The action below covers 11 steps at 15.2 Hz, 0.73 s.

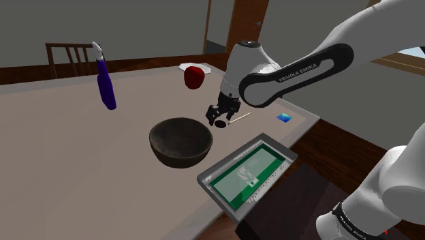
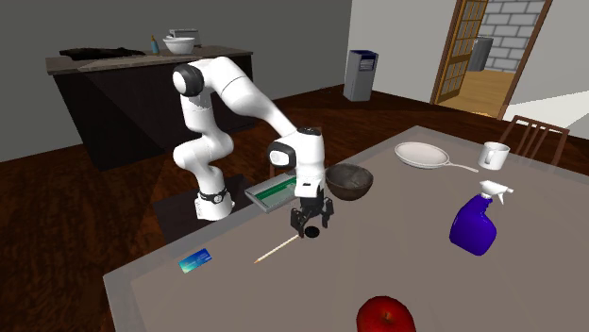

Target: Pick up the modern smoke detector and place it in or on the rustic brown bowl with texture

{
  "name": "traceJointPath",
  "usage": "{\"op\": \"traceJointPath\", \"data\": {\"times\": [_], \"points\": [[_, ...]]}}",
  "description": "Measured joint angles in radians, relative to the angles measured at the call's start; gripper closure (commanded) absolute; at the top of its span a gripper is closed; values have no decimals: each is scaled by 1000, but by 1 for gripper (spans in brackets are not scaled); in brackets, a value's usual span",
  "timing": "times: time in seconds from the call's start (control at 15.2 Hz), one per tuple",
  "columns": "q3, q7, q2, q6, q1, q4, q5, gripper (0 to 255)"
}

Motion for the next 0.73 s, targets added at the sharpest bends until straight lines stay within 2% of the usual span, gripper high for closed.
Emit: {"op": "traceJointPath", "data": {"times": [0.26, 0.33, 0.73], "points": [[0, 1, 1, 2, 0, -1, -1, 0], [0, 1, 1, 2, 0, -1, -1, 255], [1, 1, -1, 3, 1, 1, 0, 255]]}}
